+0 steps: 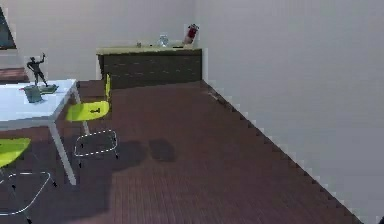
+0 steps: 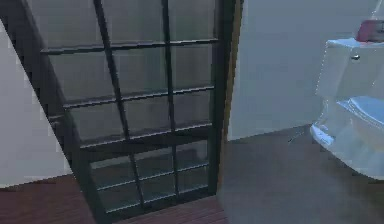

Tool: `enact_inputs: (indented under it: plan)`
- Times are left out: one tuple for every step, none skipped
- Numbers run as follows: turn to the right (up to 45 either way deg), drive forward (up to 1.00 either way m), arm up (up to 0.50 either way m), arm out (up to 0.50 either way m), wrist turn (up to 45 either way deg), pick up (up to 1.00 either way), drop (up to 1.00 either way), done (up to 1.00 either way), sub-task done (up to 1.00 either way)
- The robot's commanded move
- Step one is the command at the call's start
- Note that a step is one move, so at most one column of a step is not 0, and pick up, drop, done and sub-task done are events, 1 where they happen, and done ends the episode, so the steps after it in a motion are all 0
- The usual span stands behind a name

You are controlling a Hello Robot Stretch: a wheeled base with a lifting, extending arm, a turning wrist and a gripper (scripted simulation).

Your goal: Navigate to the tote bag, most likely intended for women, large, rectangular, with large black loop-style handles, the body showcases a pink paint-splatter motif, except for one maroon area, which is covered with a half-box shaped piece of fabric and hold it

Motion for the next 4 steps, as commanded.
enact_inputs:
  plan:
    - [0.0, 1.00, 0.00, 0.00, 0.0, 0.00, 0.00, 0.00, 0.00]
    - [-6.0, 0.00, 0.00, 0.00, 0.0, 0.00, 0.00, 0.00, 0.00]
    - [0.0, 0.60, 0.00, 0.00, 0.0, 0.00, 0.00, 0.00, 0.00]
    - [-3.0, 0.00, 0.00, 0.00, 0.0, 0.00, 0.00, 0.00, 0.00]
